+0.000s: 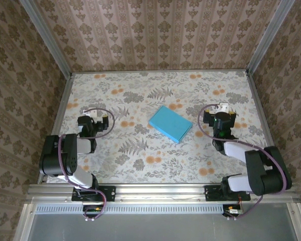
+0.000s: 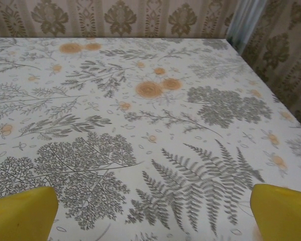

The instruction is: Fold the paper box

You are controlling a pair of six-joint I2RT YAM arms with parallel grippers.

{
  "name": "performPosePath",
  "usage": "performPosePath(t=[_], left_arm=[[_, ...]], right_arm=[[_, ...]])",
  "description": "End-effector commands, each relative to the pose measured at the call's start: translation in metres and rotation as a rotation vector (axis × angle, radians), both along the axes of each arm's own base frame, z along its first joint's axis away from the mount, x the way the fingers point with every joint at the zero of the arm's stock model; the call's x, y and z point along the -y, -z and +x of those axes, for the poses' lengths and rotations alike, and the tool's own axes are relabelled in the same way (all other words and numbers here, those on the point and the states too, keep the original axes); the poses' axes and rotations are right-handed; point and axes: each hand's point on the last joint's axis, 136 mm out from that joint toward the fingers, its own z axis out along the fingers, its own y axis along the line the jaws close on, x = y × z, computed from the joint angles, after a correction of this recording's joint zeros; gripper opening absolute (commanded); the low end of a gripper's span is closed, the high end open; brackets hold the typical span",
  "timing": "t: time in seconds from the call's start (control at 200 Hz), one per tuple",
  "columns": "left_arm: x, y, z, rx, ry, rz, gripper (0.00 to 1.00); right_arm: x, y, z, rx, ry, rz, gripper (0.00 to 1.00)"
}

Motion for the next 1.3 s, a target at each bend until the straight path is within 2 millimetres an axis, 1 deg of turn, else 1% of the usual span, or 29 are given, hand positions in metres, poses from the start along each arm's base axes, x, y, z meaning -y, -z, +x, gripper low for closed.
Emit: performPosePath(t=[0.0,0.04,0.065,0.12,0.145,0.275,0.315,0.345,0.385,0.4,0.44,0.515,0.575,0.62,0.7,0.735,0.79,0.83,0.875,0.92,0.95,0.99,1.005,1.025,1.05,1.09,1.205,1.295], left_arm=[[0.008,-0.019,0.011,0.061,0.039,-0.034,1.00],[0.008,-0.021,0.012,0.071,0.044,-0.028,1.00],[0.009,-0.020,0.011,0.065,0.050,-0.031,1.00],[0.010,-0.020,0.012,0.066,0.054,-0.027,1.00],[0.010,-0.019,0.012,0.062,0.056,-0.027,1.00],[0.011,-0.020,0.012,0.064,0.057,-0.024,1.00],[0.010,-0.020,0.012,0.064,0.056,-0.024,1.00],[0.011,-0.020,0.012,0.064,0.057,-0.024,1.00],[0.011,-0.020,0.012,0.065,0.056,-0.023,1.00],[0.011,-0.020,0.012,0.064,0.057,-0.024,1.00],[0.010,-0.020,0.012,0.064,0.056,-0.024,1.00],[0.011,-0.020,0.012,0.064,0.058,-0.022,1.00],[0.011,-0.020,0.012,0.065,0.056,-0.022,1.00],[0.011,-0.020,0.012,0.064,0.056,-0.022,1.00],[0.011,-0.020,0.012,0.065,0.056,-0.022,1.00],[0.011,-0.020,0.012,0.064,0.057,-0.022,1.00],[0.011,-0.020,0.012,0.065,0.057,-0.022,1.00],[0.011,-0.020,0.012,0.065,0.057,-0.022,1.00],[0.011,-0.020,0.012,0.065,0.057,-0.022,1.00],[0.011,-0.020,0.012,0.064,0.058,-0.022,1.00],[0.011,-0.021,0.012,0.067,0.057,-0.022,1.00],[0.011,-0.020,0.012,0.065,0.057,-0.022,1.00],[0.011,-0.020,0.012,0.065,0.057,-0.022,1.00],[0.011,-0.020,0.012,0.064,0.057,-0.021,1.00],[0.011,-0.020,0.012,0.064,0.057,-0.022,1.00],[0.011,-0.020,0.012,0.063,0.056,-0.021,1.00],[0.010,-0.019,0.012,0.058,0.055,-0.025,1.00],[0.010,-0.020,0.012,0.063,0.052,-0.021,1.00]], right_arm=[[-0.012,0.002,0.018,0.060,-0.082,0.011,1.00],[-0.012,-0.001,0.020,0.068,-0.087,0.022,1.00],[-0.010,0.004,0.019,0.036,-0.090,0.042,1.00],[0.001,0.006,0.022,0.031,-0.042,0.068,1.00],[0.001,0.008,0.025,0.017,-0.048,0.080,1.00],[0.000,0.008,0.025,0.014,-0.061,0.084,1.00],[-0.002,0.007,0.025,0.014,-0.071,0.084,1.00],[-0.007,0.009,0.024,0.013,-0.105,0.088,1.00],[-0.023,0.015,0.026,0.006,-0.214,0.101,1.00],[-0.025,0.016,0.027,0.005,-0.234,0.105,1.00],[-0.024,0.016,0.025,0.013,-0.238,0.113,1.00],[-0.030,0.015,0.021,0.049,-0.286,0.114,1.00],[-0.028,0.016,0.024,0.027,-0.272,0.118,1.00],[-0.018,0.018,0.026,0.021,-0.216,0.133,1.00],[-0.013,0.017,0.024,0.035,-0.198,0.141,1.00],[-0.016,0.017,0.023,0.033,-0.213,0.140,1.00],[-0.031,0.017,0.022,0.034,-0.298,0.125,1.00],[-0.031,0.017,0.019,0.042,-0.299,0.124,1.00],[-0.023,0.014,0.017,0.069,-0.263,0.139,1.00],[-0.006,0.013,0.014,0.099,-0.180,0.166,1.00],[-0.003,0.013,0.012,0.105,-0.176,0.173,1.00],[-0.010,0.012,0.015,0.097,-0.212,0.162,1.00],[-0.015,0.014,0.016,0.082,-0.238,0.155,1.00],[-0.026,0.011,0.023,0.065,-0.292,0.136,1.00],[-0.034,0.017,0.025,0.017,-0.316,0.122,1.00],[-0.030,0.016,0.023,0.033,-0.300,0.127,1.00],[-0.020,0.018,0.026,0.018,-0.244,0.147,1.00],[-0.020,0.017,0.025,0.020,-0.241,0.146,1.00]])
